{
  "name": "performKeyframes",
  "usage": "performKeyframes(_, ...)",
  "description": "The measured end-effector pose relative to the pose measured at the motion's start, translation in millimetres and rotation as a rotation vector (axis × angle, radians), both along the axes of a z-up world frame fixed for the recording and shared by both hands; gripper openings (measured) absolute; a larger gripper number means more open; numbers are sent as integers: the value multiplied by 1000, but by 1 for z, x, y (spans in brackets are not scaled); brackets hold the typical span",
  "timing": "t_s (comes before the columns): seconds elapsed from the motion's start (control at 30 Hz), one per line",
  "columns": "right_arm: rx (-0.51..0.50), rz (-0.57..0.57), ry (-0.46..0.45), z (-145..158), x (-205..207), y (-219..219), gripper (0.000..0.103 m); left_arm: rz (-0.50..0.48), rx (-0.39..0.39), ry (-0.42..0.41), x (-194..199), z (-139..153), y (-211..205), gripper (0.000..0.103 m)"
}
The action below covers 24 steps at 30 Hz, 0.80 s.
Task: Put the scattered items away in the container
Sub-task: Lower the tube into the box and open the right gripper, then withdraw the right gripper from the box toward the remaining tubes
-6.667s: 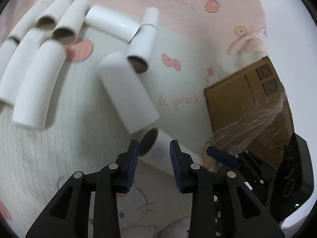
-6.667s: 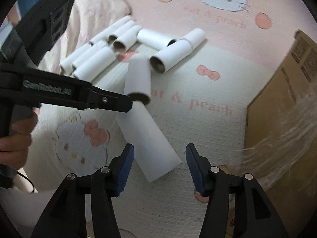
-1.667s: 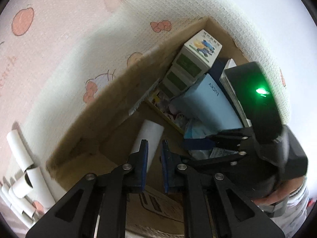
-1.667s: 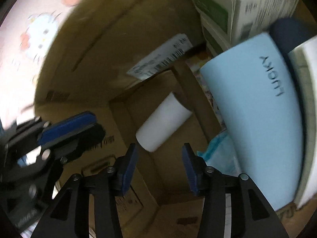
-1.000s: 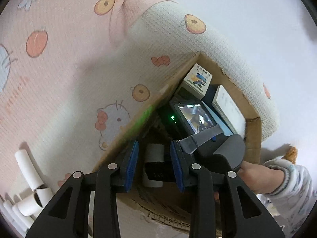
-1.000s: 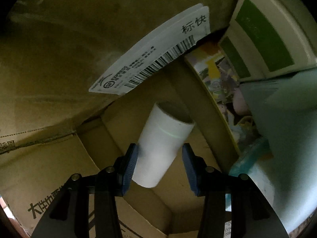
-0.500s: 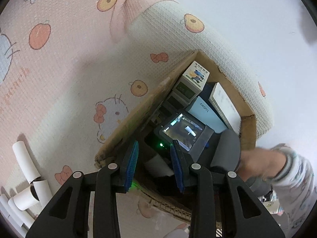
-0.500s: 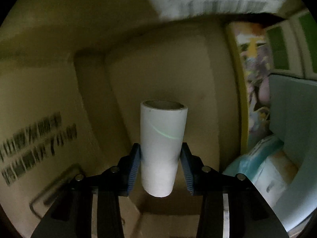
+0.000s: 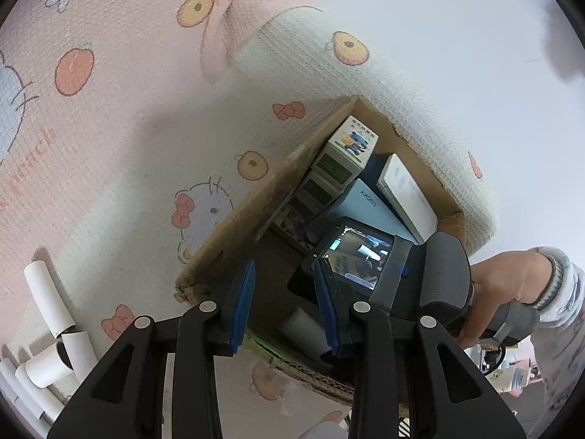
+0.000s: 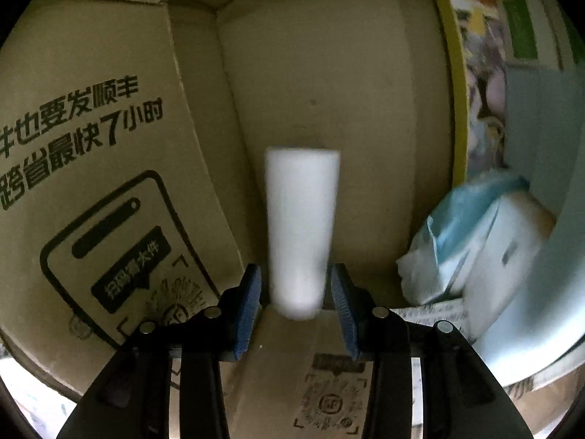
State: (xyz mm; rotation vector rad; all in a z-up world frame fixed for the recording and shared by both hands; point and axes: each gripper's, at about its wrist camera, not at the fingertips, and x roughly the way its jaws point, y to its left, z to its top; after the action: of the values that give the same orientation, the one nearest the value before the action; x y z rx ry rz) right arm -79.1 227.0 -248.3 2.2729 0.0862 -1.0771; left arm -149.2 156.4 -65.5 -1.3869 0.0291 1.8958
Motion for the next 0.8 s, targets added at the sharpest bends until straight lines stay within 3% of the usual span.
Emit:
performKeyframes(0.3,-117,-134,-1,30,12,24,38,-18,-11,32,13,6,3,37)
performKeyframes(0.57,-102,-164,229,92,40,41,38,-5,-32,57,28,4,-1,37)
performKeyframes(0.8,-61,-190,389,124,64,50,38,5,-60,85,49,0,-2,37)
